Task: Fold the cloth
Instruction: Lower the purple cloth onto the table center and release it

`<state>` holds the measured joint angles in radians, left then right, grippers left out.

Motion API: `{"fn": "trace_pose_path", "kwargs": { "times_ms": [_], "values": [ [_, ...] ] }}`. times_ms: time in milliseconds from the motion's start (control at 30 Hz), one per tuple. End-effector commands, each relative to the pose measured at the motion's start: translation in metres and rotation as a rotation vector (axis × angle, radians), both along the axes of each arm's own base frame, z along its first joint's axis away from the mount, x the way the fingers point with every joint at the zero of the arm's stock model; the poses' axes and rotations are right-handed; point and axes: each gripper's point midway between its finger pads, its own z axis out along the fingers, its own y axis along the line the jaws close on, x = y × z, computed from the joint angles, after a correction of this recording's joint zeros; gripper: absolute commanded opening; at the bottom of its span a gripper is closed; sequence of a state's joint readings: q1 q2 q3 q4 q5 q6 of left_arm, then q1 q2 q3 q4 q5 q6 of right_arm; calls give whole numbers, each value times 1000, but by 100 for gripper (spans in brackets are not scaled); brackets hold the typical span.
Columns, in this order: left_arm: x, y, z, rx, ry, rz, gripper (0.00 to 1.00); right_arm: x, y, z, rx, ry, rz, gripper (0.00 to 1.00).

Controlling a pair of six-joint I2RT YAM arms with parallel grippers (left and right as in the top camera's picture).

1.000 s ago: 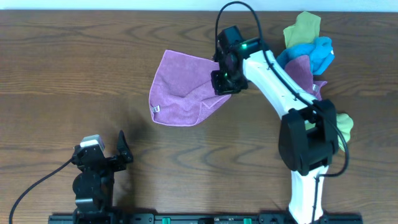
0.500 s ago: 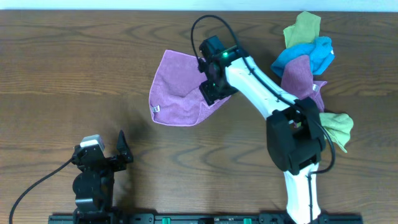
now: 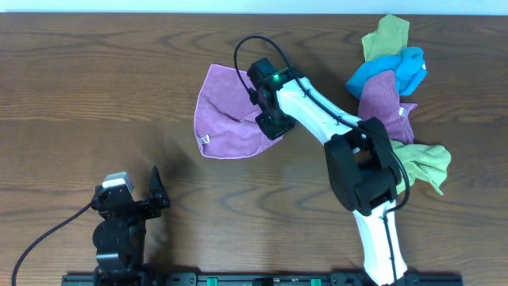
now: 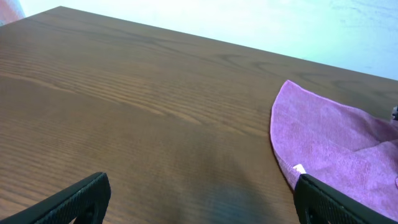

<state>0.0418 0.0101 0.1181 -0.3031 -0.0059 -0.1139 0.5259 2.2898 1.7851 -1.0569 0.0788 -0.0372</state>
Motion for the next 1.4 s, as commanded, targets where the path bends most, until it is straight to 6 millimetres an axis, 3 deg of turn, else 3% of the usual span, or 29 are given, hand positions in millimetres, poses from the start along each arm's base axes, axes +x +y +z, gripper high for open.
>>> {"fn": "trace_pose_path", "kwargs": {
  "times_ms": [0, 67, 167, 267, 300, 333, 500, 700, 900, 1000, 1067, 1100, 1133, 1167, 1267, 1367],
  "values": [
    [0, -2, -12, 11, 26, -12, 95, -7, -7, -5, -49, 24, -26, 7],
    [0, -2, -12, 11, 26, -12, 95, -13, -11, -1, -63, 46, -38, 41],
    [0, -2, -12, 11, 26, -12, 95, -18, -14, 7, -74, 61, -57, 54],
    [0, -2, -12, 11, 26, -12, 95, -21, -15, 15, -74, 61, -83, 50],
    [0, -2, -12, 11, 26, -12, 96, -21, -16, 15, -75, 62, -86, 45],
    [0, -2, -12, 11, 26, -12, 95, -22, -16, 16, -76, 65, -86, 33],
    [0, -2, -12, 11, 26, -12, 95, -28, -16, 16, -81, 85, -83, 2],
    [0, -2, -12, 11, 26, -12, 95, -34, -18, 23, -92, 98, -96, 1],
    [0, -2, -12, 11, 26, -12, 96, -43, -20, 64, -72, 65, -170, 2],
    [0, -2, -12, 11, 26, -12, 95, -58, -24, 80, -86, 89, -169, 4],
    [0, -2, -12, 11, 26, -12, 95, -71, -22, 82, -90, 136, -160, 8],
    [0, -2, -12, 11, 26, -12, 95, -83, -19, 83, -83, 188, -152, 20],
    [0, -2, -12, 11, 26, -12, 95, -99, -14, 85, -64, 260, -126, 50],
    [0, -2, -12, 11, 26, -12, 96, -110, -12, 88, -56, 309, -104, 68],
    [0, -2, -12, 11, 26, -12, 95, -125, -15, 92, -90, 359, -90, 75],
    [0, -2, -12, 11, 26, -12, 95, -113, -9, 88, -59, 307, -87, 77]
  ]
}}
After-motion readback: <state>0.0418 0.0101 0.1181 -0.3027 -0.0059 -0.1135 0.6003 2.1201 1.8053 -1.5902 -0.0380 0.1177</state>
